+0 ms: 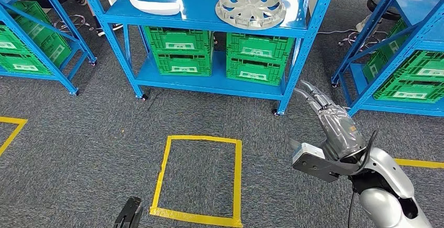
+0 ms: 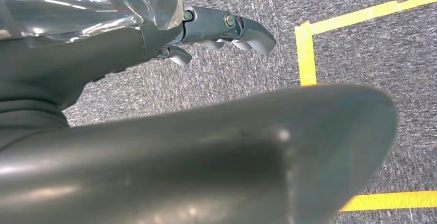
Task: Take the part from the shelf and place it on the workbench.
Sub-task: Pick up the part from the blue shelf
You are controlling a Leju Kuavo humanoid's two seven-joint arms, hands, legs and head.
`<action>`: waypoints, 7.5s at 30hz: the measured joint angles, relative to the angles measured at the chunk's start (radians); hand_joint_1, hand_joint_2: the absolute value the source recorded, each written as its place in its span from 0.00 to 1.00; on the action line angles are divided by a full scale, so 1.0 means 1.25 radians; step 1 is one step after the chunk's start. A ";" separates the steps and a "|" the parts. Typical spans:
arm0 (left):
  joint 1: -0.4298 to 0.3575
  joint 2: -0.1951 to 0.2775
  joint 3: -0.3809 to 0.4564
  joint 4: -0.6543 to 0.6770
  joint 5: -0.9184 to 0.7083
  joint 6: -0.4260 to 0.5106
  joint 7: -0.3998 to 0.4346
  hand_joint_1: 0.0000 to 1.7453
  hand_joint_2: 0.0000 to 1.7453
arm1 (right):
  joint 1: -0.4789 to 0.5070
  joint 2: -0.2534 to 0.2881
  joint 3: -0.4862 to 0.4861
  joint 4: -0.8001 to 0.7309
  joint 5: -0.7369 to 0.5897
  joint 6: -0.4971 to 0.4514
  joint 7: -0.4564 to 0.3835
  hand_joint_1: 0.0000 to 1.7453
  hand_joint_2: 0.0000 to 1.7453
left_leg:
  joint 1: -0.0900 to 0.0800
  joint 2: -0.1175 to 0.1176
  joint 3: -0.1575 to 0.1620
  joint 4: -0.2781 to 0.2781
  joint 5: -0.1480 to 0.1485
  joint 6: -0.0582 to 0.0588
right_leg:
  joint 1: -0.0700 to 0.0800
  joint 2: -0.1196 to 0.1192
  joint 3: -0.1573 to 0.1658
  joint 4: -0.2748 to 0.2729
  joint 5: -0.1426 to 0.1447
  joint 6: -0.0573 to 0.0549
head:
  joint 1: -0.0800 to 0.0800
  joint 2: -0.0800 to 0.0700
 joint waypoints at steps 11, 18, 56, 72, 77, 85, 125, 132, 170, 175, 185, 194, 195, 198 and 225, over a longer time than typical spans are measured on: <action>-0.001 -0.011 0.002 -0.001 -0.025 -0.004 0.001 0.00 0.00 | 0.024 0.000 -0.012 -0.003 0.012 -0.009 0.010 0.00 1.00 | 0.005 0.001 0.036 -0.023 0.001 0.012 | -0.005 -0.007 -0.059 0.110 -0.046 0.024 | 0.003 0.000; -0.004 -0.008 0.002 -0.001 -0.027 -0.004 0.002 0.00 0.00 | 0.036 0.000 -0.019 -0.009 0.013 -0.012 0.012 0.00 1.00 | 0.010 0.007 0.028 0.016 -0.027 -0.023 | 0.001 -0.004 -0.006 0.010 -0.023 -0.026 | 0.000 0.000; -0.002 -0.013 0.017 -0.002 -0.039 -0.002 0.006 0.00 0.00 | 0.033 0.009 -0.017 -0.011 0.014 -0.009 0.010 0.00 1.00 | -0.003 0.000 -0.128 0.197 -0.048 -0.005 | 0.013 -0.006 0.008 0.019 -0.039 -0.029 | 0.000 0.000; -0.005 -0.018 0.020 -0.004 -0.048 -0.004 0.007 0.00 0.00 | 0.043 0.002 -0.021 -0.016 0.014 -0.009 0.009 0.00 1.00 | -0.015 -0.004 -0.005 -0.021 0.035 0.030 | 0.002 -0.009 -0.064 0.130 -0.072 0.020 | 0.005 0.000; -0.006 -0.014 0.021 -0.004 -0.050 -0.006 0.010 0.00 0.00 | 0.050 0.000 -0.026 -0.016 0.013 -0.010 0.009 0.00 1.00 | -0.014 -0.005 -0.021 0.031 0.000 0.006 | 0.000 -0.008 -0.019 0.040 -0.037 -0.002 | 0.002 0.000; -0.007 -0.014 0.021 -0.004 -0.051 -0.010 0.010 0.00 0.00 | 0.051 0.000 -0.028 -0.017 0.013 -0.009 0.007 0.00 1.00 | 0.004 0.000 -0.140 0.253 -0.086 -0.020 | 0.000 -0.005 -0.010 0.040 -0.047 -0.024 | -0.004 0.000; -0.008 -0.008 0.021 -0.005 -0.059 -0.014 0.009 0.00 0.00 | 0.070 -0.002 -0.033 -0.028 0.013 -0.006 0.007 0.00 1.00 | -0.009 -0.001 -0.038 -0.009 0.052 0.017 | 0.002 -0.002 0.088 0.018 -0.084 0.009 | -0.003 0.000; -0.011 -0.013 0.021 -0.005 -0.065 -0.020 0.009 0.00 0.00 | 0.077 -0.004 -0.035 -0.028 0.013 -0.006 0.007 0.00 1.00 | -0.022 -0.013 0.022 -0.023 0.012 0.034 | 0.013 -0.004 -0.087 0.202 -0.144 -0.011 | 0.000 0.000; -0.016 -0.014 0.017 -0.007 -0.079 -0.026 0.021 0.00 0.00 | 0.103 -0.014 -0.046 -0.039 0.013 0.003 0.006 0.00 1.00 | -0.020 -0.013 -0.014 0.007 0.013 0.003 | 0.014 -0.005 -0.001 0.008 -0.024 -0.026 | -0.001 0.000; -0.016 -0.013 0.016 -0.007 -0.081 -0.026 0.021 0.00 0.00 | 0.104 -0.014 -0.047 -0.040 0.013 0.003 0.004 0.00 1.00 | -0.004 -0.005 -0.107 0.195 -0.077 -0.026 | 0.007 -0.006 0.010 0.005 -0.028 -0.040 | -0.007 0.000; -0.016 -0.009 0.016 -0.006 -0.081 -0.027 0.021 0.00 0.00 | 0.102 -0.012 -0.047 -0.040 0.013 0.006 -0.003 0.00 1.00 | -0.005 0.000 -0.022 -0.001 0.024 0.002 | 0.009 -0.002 0.022 0.000 -0.042 -0.015 | -0.007 0.000; -0.017 -0.014 0.014 -0.006 -0.081 -0.028 0.022 0.00 0.00 | 0.103 -0.013 -0.047 -0.039 0.013 0.006 -0.003 0.00 1.00 | -0.010 -0.004 0.006 -0.018 0.020 0.022 | 0.008 -0.006 -0.084 0.168 -0.083 0.001 | -0.003 0.000; -0.017 -0.015 0.014 -0.006 -0.081 -0.028 0.022 0.00 0.00 | 0.103 -0.013 -0.047 -0.039 0.013 0.006 -0.003 0.00 1.00 | -0.010 -0.005 0.008 -0.014 0.016 0.019 | 0.008 -0.008 -0.056 0.107 -0.057 0.005 | -0.003 0.000; -0.016 -0.014 0.014 -0.006 -0.081 -0.028 0.022 0.00 0.00 | 0.103 -0.013 -0.047 -0.038 0.013 0.006 -0.003 0.00 1.00 | -0.015 -0.006 0.008 0.000 0.001 0.007 | 0.012 -0.009 -0.007 0.010 -0.022 -0.009 | -0.004 0.000; -0.020 -0.013 0.005 -0.006 -0.087 -0.031 0.025 0.00 0.00 | 0.104 -0.011 -0.048 -0.036 0.022 0.024 -0.007 0.00 1.00 | -0.014 -0.001 -0.010 -0.001 0.018 -0.002 | 0.013 -0.007 0.036 -0.007 -0.047 -0.024 | -0.007 0.000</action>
